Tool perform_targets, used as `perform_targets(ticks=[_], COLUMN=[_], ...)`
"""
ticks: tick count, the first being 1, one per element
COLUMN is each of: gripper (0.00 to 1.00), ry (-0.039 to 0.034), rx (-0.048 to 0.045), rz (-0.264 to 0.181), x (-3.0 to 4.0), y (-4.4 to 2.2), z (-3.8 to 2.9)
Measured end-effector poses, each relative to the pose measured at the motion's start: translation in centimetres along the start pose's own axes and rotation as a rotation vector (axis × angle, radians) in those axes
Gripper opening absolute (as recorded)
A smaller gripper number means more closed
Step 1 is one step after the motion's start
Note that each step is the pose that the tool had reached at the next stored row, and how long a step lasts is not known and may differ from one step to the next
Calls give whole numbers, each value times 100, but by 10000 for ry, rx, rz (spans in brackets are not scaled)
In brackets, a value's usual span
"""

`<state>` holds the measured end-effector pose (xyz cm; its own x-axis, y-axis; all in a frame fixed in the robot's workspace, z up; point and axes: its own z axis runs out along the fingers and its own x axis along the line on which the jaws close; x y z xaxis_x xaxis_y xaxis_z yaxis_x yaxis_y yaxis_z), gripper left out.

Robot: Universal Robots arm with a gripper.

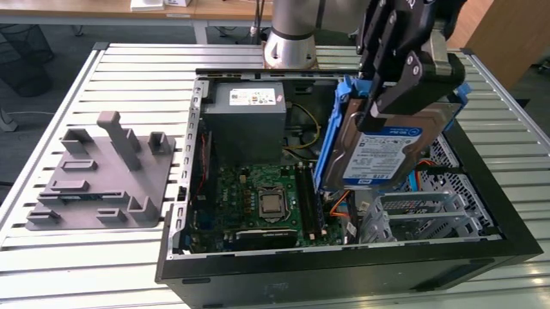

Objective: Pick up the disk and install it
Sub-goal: 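Insert the disk into the insertion slot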

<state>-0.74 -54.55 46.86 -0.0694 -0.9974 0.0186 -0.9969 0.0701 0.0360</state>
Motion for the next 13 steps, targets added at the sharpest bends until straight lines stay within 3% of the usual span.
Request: perform_targets(ticks=[5, 13], gripper=[36, 36], ry=[0, 0], rx=[-4, -4], rz=[0, -1], x=[76, 68], y=[-90, -436], z=[12, 16])
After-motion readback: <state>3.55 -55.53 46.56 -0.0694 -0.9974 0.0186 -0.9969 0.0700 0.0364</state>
